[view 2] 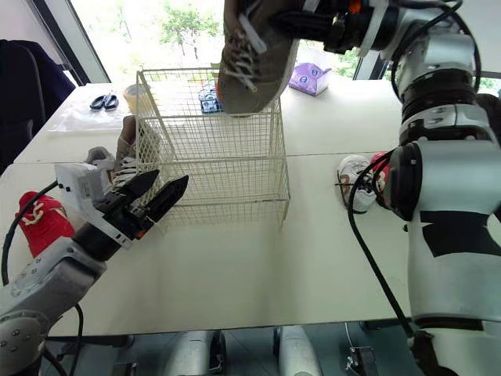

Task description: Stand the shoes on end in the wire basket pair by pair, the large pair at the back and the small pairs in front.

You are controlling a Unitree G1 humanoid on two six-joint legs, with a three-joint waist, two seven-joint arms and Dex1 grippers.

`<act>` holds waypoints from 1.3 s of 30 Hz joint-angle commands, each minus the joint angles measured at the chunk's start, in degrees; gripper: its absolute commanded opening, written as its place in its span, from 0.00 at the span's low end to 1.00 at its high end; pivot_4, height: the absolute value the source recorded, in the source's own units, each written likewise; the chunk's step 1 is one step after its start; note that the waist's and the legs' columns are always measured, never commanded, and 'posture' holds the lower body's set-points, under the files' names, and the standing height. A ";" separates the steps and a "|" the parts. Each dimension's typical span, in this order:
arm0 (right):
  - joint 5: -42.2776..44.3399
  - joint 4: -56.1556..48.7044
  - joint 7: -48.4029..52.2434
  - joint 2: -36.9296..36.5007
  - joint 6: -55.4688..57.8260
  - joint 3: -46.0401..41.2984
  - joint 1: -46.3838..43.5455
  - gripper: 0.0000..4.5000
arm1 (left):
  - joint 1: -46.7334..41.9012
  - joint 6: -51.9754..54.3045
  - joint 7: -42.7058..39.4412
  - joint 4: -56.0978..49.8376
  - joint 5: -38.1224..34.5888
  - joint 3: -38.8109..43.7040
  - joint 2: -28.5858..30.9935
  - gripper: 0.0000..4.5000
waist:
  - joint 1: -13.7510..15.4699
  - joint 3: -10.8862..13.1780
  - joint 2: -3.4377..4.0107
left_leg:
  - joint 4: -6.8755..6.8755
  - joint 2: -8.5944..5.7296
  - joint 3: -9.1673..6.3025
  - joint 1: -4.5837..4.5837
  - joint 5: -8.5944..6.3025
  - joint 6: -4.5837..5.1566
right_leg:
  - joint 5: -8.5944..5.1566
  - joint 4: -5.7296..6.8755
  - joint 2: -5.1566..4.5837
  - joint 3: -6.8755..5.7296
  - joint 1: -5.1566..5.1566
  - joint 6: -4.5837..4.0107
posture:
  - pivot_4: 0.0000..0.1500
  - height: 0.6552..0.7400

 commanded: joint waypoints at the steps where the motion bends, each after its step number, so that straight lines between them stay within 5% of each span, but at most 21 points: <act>1: -3.86 -0.49 5.61 0.39 -3.61 1.35 -3.02 0.37 | 1.53 -1.23 -2.84 -2.56 -4.70 1.34 2.44 0.92 | 0.10 0.00 0.00 | 0.00 0.00 0.00 0.00 0.00 0.00 | 0.00 -0.01 0.00 0.00 0.01 0.01 | 1.00 0.00; 12: -14.41 4.19 1.50 4.05 -11.17 4.34 -2.19 0.37 | 2.64 -2.93 -4.35 -0.66 -5.83 2.08 6.01 0.92 | -0.07 0.00 0.00 | 0.01 -0.02 0.03 0.02 -0.01 -0.01 | 0.00 -0.04 -0.03 0.00 0.03 0.01 | 1.00 0.00; 13: -14.69 4.44 0.49 3.92 -11.32 3.91 -2.03 0.60 | 2.78 -3.09 -4.24 -0.70 -5.69 2.08 5.99 0.93 | -0.05 0.00 0.00 | 0.01 -0.03 0.03 0.02 -0.01 -0.01 | 0.01 -0.04 -0.03 0.01 0.03 0.02 | 1.00 0.00; 17: -15.66 4.88 -2.63 2.84 -11.79 2.77 -1.51 1.00 | 3.02 -3.38 -3.91 -0.93 -5.73 1.79 5.76 0.93 | -0.12 0.00 -0.01 | 0.04 -0.03 0.04 0.02 -0.01 -0.01 | 0.01 -0.03 -0.04 0.02 0.04 0.02 | 1.00 0.00; 31: -16.15 3.62 -3.37 -4.79 -13.18 -0.24 -1.45 1.00 | -0.90 -2.39 -5.76 2.30 -10.32 0.64 6.96 0.93 | -0.18 0.00 -0.01 | 0.06 -0.02 0.05 0.04 -0.01 -0.01 | 0.02 0.04 0.01 0.04 0.03 0.04 | 1.00 0.00; 34: -13.91 2.01 -2.48 -8.52 -13.24 -2.84 -1.34 1.00 | -1.76 -3.69 -5.93 3.50 -18.41 5.90 9.43 0.97 | -0.02 0.01 -0.02 | 0.06 -0.02 0.04 0.04 -0.01 -0.01 | 0.02 0.05 0.01 0.06 0.01 0.04 | 1.00 0.00; 39: -8.36 -9.30 -4.81 -13.97 -2.54 -7.82 3.92 1.00 | -3.20 -1.12 -5.36 16.56 -19.16 21.97 21.03 0.97 | -0.04 0.05 -0.04 | 0.07 -0.03 0.02 0.08 -0.01 -0.01 | -0.01 0.05 0.00 0.02 0.02 0.00 | 1.00 0.00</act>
